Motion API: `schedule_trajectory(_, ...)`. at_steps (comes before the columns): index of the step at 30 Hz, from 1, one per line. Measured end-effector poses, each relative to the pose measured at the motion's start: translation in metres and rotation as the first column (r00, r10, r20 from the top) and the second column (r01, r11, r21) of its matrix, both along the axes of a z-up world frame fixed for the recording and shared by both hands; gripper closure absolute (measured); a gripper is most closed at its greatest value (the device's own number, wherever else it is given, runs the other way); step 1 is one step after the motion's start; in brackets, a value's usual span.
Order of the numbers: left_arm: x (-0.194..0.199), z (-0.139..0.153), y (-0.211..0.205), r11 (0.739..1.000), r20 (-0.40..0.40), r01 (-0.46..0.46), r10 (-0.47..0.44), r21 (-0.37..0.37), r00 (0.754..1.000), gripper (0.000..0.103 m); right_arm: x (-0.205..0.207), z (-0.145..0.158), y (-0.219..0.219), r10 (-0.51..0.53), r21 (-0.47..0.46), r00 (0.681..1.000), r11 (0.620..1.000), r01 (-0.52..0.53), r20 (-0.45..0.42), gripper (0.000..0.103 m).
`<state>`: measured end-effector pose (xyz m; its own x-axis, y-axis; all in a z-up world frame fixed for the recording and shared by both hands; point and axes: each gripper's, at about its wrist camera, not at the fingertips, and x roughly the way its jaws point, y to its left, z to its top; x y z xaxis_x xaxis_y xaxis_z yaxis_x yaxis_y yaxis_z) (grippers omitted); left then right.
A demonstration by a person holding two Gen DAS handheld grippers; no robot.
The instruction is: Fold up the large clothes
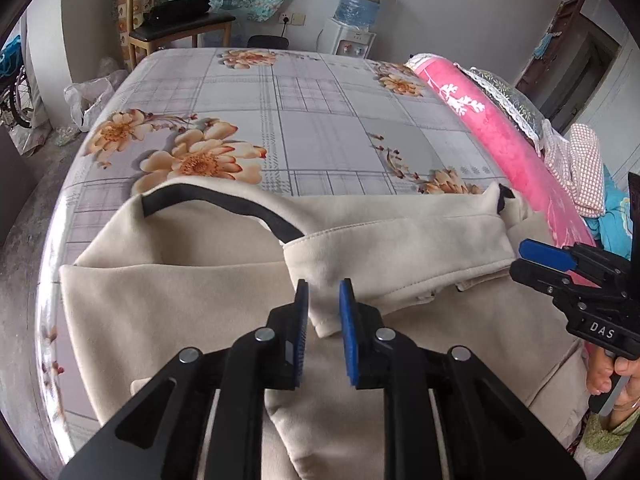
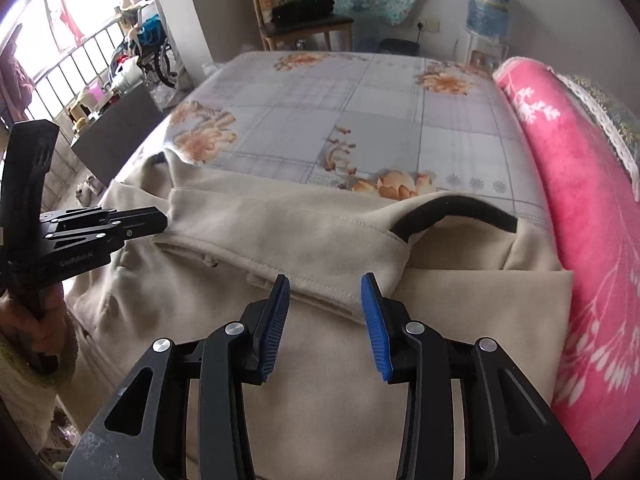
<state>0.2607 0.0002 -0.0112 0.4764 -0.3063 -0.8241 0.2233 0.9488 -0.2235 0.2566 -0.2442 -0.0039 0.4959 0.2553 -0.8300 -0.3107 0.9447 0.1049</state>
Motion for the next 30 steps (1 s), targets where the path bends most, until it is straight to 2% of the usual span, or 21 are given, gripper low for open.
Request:
schedule_trajectory(5, -0.043, 0.042, 0.031, 0.997, 0.048, -0.056, 0.059, -0.044, 0.997, 0.063, -0.049, 0.027, -0.007, 0.018, 0.053, 0.999, 0.998, -0.02, 0.035, 0.049)
schedule_trajectory(7, -0.067, 0.05, 0.05, 0.993, 0.061, -0.095, 0.1, -0.068, 0.993, 0.058, -0.07, 0.028, -0.006, 0.041, 0.081, 0.999, 0.996, -0.043, 0.028, 0.038)
schedule_trajectory(9, -0.094, 0.053, 0.069, 0.986, 0.066, -0.141, 0.147, -0.087, 0.987, 0.051, -0.092, 0.026, 0.0, 0.056, 0.103, 0.998, 0.993, -0.057, 0.013, 0.034)
schedule_trajectory(12, -0.136, 0.048, 0.095, 0.973, 0.067, -0.21, 0.216, -0.096, 0.974, 0.047, -0.118, 0.014, 0.011, 0.084, 0.114, 0.996, 0.99, -0.082, -0.011, 0.029)
schedule_trajectory(17, -0.198, 0.024, 0.124, 0.951, 0.062, -0.293, 0.299, -0.093, 0.952, 0.047, -0.148, -0.016, 0.032, 0.13, 0.066, 0.989, 0.99, -0.125, -0.069, 0.029)
schedule_trajectory(21, -0.223, 0.008, 0.131, 0.949, 0.062, -0.295, 0.303, -0.112, 0.951, 0.048, -0.156, -0.038, 0.036, 0.123, 0.055, 0.986, 0.992, -0.117, -0.115, 0.029)
schedule_trajectory(23, -0.225, 0.001, 0.131, 0.95, 0.067, -0.29, 0.299, -0.117, 0.952, 0.049, -0.155, -0.049, 0.033, 0.096, 0.046, 0.986, 0.995, -0.09, -0.137, 0.029)
schedule_trajectory(26, -0.221, -0.008, 0.13, 0.955, 0.057, -0.292, 0.295, -0.05, 0.954, 0.058, -0.155, -0.05, 0.031, 0.089, 0.058, 0.988, 0.995, -0.082, -0.127, 0.029)
schedule_trajectory(30, -0.213, -0.026, 0.132, 0.957, -0.026, -0.289, 0.289, -0.006, 0.957, 0.067, -0.154, -0.052, 0.032, 0.09, 0.05, 0.988, 0.995, -0.084, -0.123, 0.029)
